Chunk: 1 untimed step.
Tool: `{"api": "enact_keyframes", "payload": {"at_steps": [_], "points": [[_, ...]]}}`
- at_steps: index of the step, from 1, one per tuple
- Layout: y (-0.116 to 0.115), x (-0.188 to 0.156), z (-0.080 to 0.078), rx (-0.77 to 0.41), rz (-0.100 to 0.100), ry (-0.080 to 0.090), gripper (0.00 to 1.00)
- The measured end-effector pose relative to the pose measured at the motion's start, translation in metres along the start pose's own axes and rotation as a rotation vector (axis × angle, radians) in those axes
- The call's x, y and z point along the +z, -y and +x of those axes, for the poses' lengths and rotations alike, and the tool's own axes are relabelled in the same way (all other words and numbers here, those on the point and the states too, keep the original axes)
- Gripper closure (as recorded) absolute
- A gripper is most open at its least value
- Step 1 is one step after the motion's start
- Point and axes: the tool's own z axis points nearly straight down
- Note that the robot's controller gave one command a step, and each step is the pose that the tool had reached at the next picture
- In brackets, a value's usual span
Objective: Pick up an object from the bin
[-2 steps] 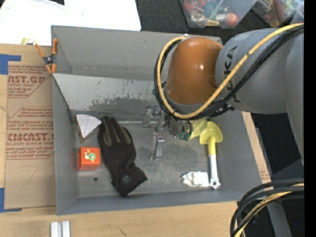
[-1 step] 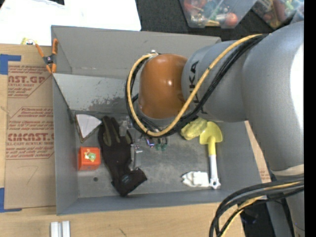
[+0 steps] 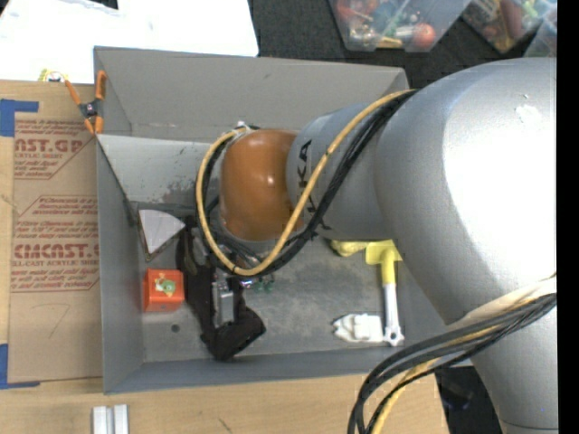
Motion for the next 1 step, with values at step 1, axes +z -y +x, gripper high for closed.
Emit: {"api": "enact_keyframes", "payload": {"at_steps": [1], "points": [[0.0166, -0.0050, 0.0074, -0.201, -0.001, 0.003, 1.00]]}}
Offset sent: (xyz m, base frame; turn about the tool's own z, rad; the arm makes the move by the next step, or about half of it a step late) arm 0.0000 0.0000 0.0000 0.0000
